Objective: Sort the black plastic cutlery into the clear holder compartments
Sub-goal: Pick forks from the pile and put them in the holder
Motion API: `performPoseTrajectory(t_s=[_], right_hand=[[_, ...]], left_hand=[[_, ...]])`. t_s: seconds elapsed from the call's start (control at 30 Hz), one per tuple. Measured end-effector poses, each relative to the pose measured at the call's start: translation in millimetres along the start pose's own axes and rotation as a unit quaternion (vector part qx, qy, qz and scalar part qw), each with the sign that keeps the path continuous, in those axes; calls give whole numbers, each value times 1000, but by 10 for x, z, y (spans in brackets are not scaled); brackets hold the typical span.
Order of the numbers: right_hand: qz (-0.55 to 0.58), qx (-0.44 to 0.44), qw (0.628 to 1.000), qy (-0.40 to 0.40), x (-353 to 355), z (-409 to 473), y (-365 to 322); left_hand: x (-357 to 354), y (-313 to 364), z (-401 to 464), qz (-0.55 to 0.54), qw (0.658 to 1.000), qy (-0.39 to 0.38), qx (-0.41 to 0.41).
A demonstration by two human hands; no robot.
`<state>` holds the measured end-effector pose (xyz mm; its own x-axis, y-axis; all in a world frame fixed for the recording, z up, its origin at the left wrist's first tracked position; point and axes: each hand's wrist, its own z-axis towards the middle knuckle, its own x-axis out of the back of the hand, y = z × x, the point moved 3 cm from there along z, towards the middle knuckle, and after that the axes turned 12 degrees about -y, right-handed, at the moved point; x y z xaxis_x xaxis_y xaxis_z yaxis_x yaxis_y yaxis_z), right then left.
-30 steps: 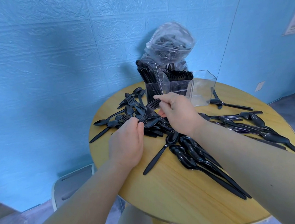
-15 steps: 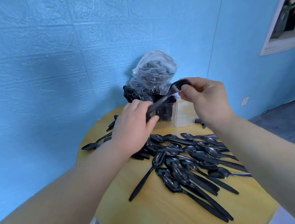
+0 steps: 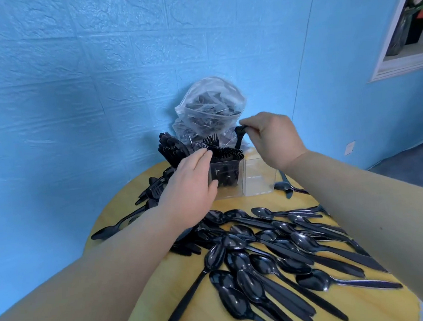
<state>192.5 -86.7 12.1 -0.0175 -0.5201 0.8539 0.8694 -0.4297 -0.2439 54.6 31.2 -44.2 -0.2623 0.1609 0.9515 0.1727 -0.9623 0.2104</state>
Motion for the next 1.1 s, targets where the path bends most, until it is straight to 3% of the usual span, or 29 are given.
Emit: performPoseTrajectory(t_s=[0.17, 0.33, 0.47, 0.63, 0.7, 0.87, 1.0, 1.1], right_hand=[[18, -16, 986, -165, -275, -83, 40], [12, -23, 977, -214, -373, -177, 43], [-5, -17, 979, -201, -350, -214, 29], [20, 39, 998, -53, -161, -381, -168], [31, 66, 997, -33, -160, -474, -304], [27, 97, 991, -92, -422, -602, -685], [23, 87, 974, -207, -776, -589, -926], [6, 76, 957, -278, -984, -592, -1067]], left_hand=[[-13, -40, 25, 15, 1000, 9, -14], [-49, -70, 26, 43, 999, 21, -21], [-47, -71, 0, 55, 998, 30, -24], [-20, -104, -236, 35, 998, 44, -15], [-26, -170, -418, 30, 998, 55, -3], [-108, -661, -981, 31, 991, 77, 105], [-176, -992, -1278, 19, 968, 10, 251], [-247, -1044, -1333, 37, 960, -38, 275]])
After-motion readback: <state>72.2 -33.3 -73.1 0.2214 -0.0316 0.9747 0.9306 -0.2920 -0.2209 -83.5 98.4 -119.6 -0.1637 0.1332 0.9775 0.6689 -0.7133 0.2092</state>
